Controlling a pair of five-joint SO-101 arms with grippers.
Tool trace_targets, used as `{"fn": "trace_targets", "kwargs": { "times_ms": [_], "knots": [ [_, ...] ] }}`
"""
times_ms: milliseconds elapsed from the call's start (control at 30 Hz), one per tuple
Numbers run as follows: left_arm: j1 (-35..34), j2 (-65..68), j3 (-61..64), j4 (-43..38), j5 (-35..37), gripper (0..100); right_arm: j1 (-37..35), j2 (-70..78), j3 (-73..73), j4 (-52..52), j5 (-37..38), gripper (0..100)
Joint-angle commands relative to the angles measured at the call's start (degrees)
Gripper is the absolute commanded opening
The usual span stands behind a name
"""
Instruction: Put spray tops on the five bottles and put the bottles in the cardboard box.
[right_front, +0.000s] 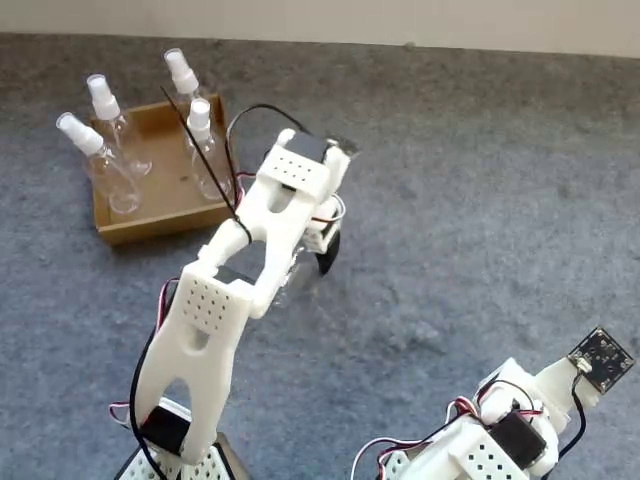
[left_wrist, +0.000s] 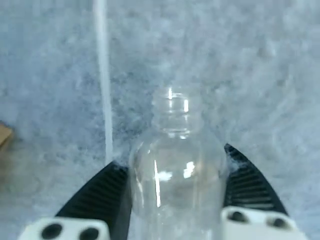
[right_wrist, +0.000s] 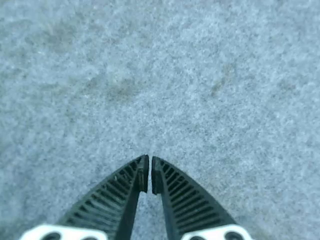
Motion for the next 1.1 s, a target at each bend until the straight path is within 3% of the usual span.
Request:
{"fn": "trace_targets", "kwargs": {
  "times_ms": [0,67,267,367,533,833,1067],
  "knots": [
    [-1.1,-4.6,0.0,0.8,-9.8,12,0.7,-0.7,6.7,0.2,-0.2,1.2],
    [-1.1,-4.9,0.7,0.9,-9.8,14,0.7,-0.7,6.7,0.2,-0.2,1.2],
    [-0.7,-5.0,1.7,0.9,-10.1,33,0.7,-0.7,6.7,0.2,-0.2,1.2],
    [-0.7,-5.0,1.6,0.9,-11.6,33,0.7,-0.7,6.7,0.2,-0.2,1.2],
    [-0.7,-5.0,1.8,0.9,-21.0,33,0.7,-0.7,6.7,0.2,-0.2,1.2],
    [0.0,-10.6,4.2,1.1,-21.0,28,0.7,-0.7,6.7,0.2,-0.2,1.2],
    [2.0,-23.7,20.5,0.0,-21.1,27,0.7,-0.7,6.7,0.2,-0.2,1.2]
  ]
}}
